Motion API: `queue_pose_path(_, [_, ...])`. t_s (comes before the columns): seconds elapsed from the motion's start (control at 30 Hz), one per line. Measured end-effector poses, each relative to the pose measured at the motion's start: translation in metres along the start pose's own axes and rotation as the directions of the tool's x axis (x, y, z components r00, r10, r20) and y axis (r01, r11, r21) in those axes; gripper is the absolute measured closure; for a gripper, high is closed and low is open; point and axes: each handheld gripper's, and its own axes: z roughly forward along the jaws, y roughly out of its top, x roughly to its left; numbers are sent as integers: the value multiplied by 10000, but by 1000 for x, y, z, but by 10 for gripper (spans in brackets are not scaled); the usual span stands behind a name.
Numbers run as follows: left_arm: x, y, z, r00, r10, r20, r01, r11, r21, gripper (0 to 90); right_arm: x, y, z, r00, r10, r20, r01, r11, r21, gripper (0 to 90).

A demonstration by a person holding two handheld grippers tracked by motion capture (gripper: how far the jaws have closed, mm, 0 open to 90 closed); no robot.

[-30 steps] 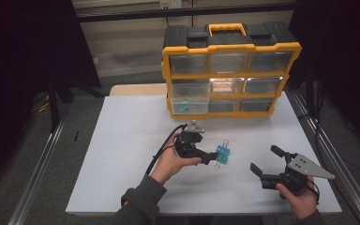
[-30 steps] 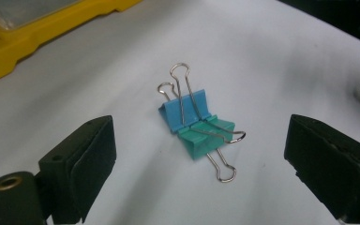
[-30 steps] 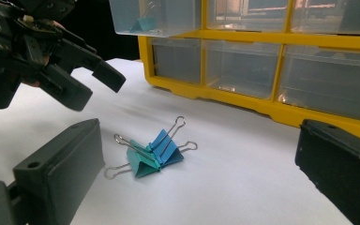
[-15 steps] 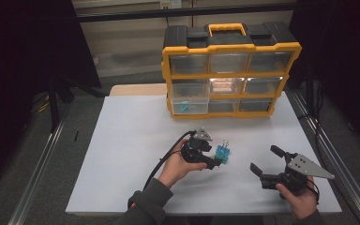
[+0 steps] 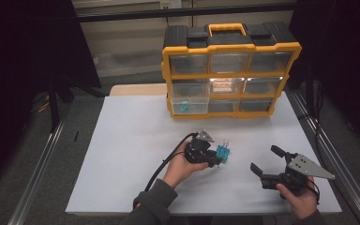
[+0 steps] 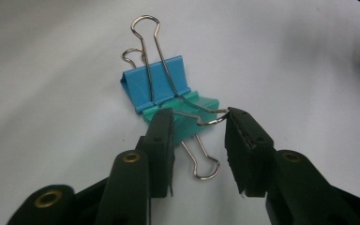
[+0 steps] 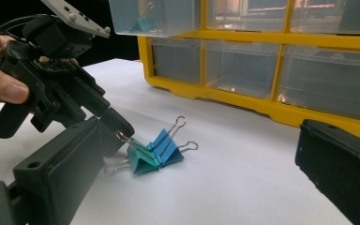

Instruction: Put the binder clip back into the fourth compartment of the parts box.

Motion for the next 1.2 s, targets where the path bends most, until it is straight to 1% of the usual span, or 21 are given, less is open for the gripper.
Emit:
queue_pose_path(0.17, [5,-2,-10,9998,6,-194,-2,9998,185,650,0,0,0,10000,-48,-27,48,10000,-5,6])
queue_pose_path(0.23, [6,-2,-12,9997,42,-232,-40,9999,97,649,0,0,0,10000,-1,-8,1,10000,21,6])
queue_pose_path(0.3, [9,-4,-16,9988,118,-469,-112,9998,137,648,0,0,0,10000,-6,6,6,10000,28,6])
queue_pose_path(0.33, [10,-4,-19,9986,171,-508,-155,9993,326,648,0,0,0,10000,-6,6,6,10000,28,6])
queue_pose_path(0.37, [11,-6,-17,9986,125,-522,-123,9999,50,625,0,0,0,10000,-37,-34,37,10000,26,6])
queue_pose_path(0.4, [12,-7,-17,9979,384,-514,-374,9991,205,604,1,0,0,10000,-33,-31,33,10000,58,6])
queue_pose_path(0.43, [11,-8,-15,9981,411,-465,-403,9990,189,584,1,0,0,10000,-3,-20,3,10000,38,6])
queue_pose_path(0.47, [10,-9,-12,9977,621,-288,-608,9972,433,550,1,0,0,10000,-25,-36,26,10000,35,6])
queue_pose_path(0.53, [10,-9,-8,9974,647,-327,-638,9976,277,429,1,0,0,10000,-32,-28,32,10000,54,6])
queue_pose_path(0.57, [10,-9,-7,9961,766,-429,-749,9964,410,429,1,0,0,10000,-6,-35,6,10000,52,6])
queue_pose_path(0.6, [10,-9,-4,9969,694,-373,-682,9972,308,405,0,0,0,10000,-6,-33,7,10000,39,6])
queue_pose_path(0.7, [12,-10,3,9969,739,-287,-738,9973,30,410,0,0,0,10000,44,10,-44,10000,1,6])
queue_pose_path(0.77, [14,-10,8,9962,871,-46,-872,9962,-19,420,0,0,0,10000,15,1,-15,10000,36,6])
queue_pose_path(0.83, [14,-10,10,9965,833,-77,-833,9965,-6,423,0,0,0,10000,56,1,-56,10000,21,6])
queue_pose_path(0.9, [16,-10,13,9940,1087,-121,-1085,9939,206,422,-1,0,0,10000,41,5,-41,10000,1,6])
queue_pose_path(0.93, [16,-11,14,9946,1033,-88,-1033,9946,47,421,-1,0,0,10000,51,-2,-51,10000,4,6])
queue_pose_path(1.03, [17,-10,13,9946,1042,31,-1042,9944,155,428,0,0,0,10000,44,-31,-44,10000,29,6])
queue_pose_path(1.07, [17,-10,14,9942,1077,-74,-1076,9941,137,430,0,0,0,10000,62,-12,-62,10000,35,6])
queue_pose_path(1.13, [16,-10,15,9924,1221,-171,-1220,9925,37,432,0,0,0,10000,0,-52,1,10000,33,6])
queue_pose_path(1.17, [17,-8,14,9870,1606,-95,-1601,9865,351,432,0,0,0,10000,0,-52,1,10000,33,6])
queue_pose_path(1.2, [17,-8,14,9858,1673,-122,-1668,9855,306,433,0,0,0,10000,-2,-52,2,10000,35,6])
